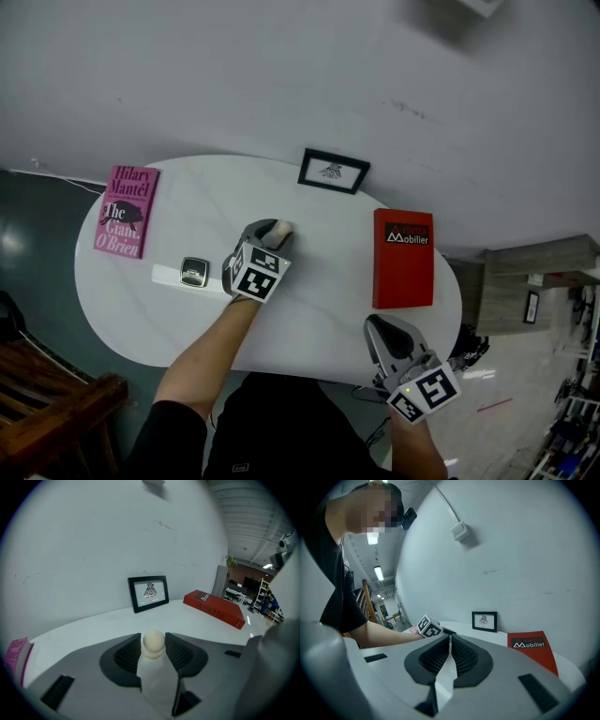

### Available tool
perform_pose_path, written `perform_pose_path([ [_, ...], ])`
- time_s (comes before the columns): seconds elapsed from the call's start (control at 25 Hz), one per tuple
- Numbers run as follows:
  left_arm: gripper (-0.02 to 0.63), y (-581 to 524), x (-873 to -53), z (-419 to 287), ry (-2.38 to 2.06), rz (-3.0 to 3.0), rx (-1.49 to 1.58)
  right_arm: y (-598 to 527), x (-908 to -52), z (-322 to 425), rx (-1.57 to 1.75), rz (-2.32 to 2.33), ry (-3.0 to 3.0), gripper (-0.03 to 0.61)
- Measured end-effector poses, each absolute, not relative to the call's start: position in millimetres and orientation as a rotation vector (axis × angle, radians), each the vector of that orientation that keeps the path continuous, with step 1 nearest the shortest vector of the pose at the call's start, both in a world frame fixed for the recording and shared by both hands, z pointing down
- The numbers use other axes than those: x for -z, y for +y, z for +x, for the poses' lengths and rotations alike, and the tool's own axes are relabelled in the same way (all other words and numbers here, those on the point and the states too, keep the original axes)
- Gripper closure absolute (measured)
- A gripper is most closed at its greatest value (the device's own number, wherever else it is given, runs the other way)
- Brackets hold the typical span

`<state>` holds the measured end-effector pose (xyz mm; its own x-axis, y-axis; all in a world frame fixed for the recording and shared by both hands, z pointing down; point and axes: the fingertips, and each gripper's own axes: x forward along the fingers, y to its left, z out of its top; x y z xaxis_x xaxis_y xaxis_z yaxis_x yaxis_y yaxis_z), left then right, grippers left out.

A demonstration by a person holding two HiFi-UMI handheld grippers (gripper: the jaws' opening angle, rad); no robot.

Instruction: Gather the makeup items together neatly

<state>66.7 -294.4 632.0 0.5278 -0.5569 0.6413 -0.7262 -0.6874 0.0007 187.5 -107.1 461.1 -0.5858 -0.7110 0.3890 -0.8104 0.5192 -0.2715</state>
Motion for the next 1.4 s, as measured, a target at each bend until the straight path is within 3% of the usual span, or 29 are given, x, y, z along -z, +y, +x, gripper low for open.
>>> perform_pose_path([
  [0.2, 0.478, -291, -633, 68, -1.067, 2.487, -0.917, -109, -447, 187, -0.583, 1.283, -2.528, 0.538],
  [0.68, 0.483, -242, -574, 52, -1.216, 2.505, -0.766, -97, -426, 182, -0.527, 1.221, -2.578, 0.538],
  [1.4, 0.482, -180, -607, 33, -1.316, 2.456, -0.751, -77, -449, 154, -0.574, 1.100, -2.570, 0.538],
])
